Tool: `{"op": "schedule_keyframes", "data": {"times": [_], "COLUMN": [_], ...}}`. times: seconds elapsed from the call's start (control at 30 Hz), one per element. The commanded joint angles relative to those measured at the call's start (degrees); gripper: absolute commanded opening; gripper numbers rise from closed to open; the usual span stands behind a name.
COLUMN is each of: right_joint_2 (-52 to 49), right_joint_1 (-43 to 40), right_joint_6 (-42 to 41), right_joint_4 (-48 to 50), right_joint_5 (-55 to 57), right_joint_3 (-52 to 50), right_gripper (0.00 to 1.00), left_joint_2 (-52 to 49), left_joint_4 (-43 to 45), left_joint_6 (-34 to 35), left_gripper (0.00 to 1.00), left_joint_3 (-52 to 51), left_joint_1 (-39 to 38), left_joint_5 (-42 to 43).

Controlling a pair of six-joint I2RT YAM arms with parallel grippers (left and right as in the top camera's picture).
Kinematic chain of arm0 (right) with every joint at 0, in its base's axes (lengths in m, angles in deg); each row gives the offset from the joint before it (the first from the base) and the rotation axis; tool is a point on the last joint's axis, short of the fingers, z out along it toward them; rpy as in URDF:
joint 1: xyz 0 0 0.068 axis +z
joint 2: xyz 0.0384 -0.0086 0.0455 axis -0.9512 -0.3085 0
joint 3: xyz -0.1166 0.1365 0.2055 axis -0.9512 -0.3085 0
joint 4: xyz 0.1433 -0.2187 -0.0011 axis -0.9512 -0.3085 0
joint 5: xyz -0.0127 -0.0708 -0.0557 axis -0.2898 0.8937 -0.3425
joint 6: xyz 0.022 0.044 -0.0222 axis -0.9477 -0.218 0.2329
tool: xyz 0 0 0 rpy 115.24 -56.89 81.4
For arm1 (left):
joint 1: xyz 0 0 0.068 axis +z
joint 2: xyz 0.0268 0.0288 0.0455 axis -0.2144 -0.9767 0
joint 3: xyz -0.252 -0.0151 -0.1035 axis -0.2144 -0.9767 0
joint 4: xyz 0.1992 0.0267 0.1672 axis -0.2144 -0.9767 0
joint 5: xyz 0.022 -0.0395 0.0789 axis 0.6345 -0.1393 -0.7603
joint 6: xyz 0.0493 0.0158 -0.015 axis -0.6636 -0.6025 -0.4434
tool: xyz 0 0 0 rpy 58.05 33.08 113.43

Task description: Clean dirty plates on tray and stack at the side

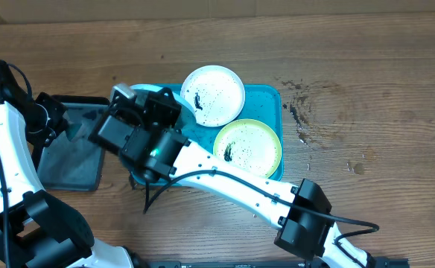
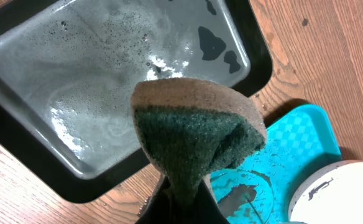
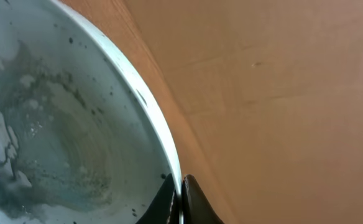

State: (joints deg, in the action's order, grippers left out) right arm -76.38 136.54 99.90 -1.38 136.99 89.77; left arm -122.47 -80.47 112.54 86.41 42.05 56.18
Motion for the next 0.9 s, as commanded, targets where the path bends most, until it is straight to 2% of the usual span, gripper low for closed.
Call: {"op": "schedule_keyframes", "data": {"times": [0.0,0.43,0.63,0.7,0.8,0.87], "right_joint_2": [2.1,2.1,2.1,2.1,2.1,2.1], "right_joint_1": [0.0,-0.6,-2.7,-3.6,-5.5,-6.9], "right_joint_6": [1.6,0.9,-4.0,-6.9,-7.0,-6.4], "right_joint_4": [0.5,0.5,0.2,0.1,-3.1,-5.6], "right_joint_5": [4.1,0.3,-3.0,-7.3,-23.4,-25.8], "right_joint_3": [1.6,1.6,1.6,1.6,1.6,1.6], "right_gripper": [0.04,0.04,0.04,0.04,0.04,0.04], "left_joint_2": [0.2,0.2,0.2,0.2,0.2,0.2], "left_joint_4": [0.0,0.0,0.0,0.0,0.0,0.0], "left_joint_6": [-1.3,-1.3,-1.8,-1.8,-1.8,-1.8], "left_gripper": [0.04,0.04,0.04,0.04,0.04,0.04], "left_joint_3": [-0.4,-0.4,-0.4,-0.4,-0.4,-0.4], "left_joint_1": [0.0,0.0,0.0,0.0,0.0,0.0], "left_joint_5": [0.9,0.9,0.9,0.9,0.9,0.9]}}
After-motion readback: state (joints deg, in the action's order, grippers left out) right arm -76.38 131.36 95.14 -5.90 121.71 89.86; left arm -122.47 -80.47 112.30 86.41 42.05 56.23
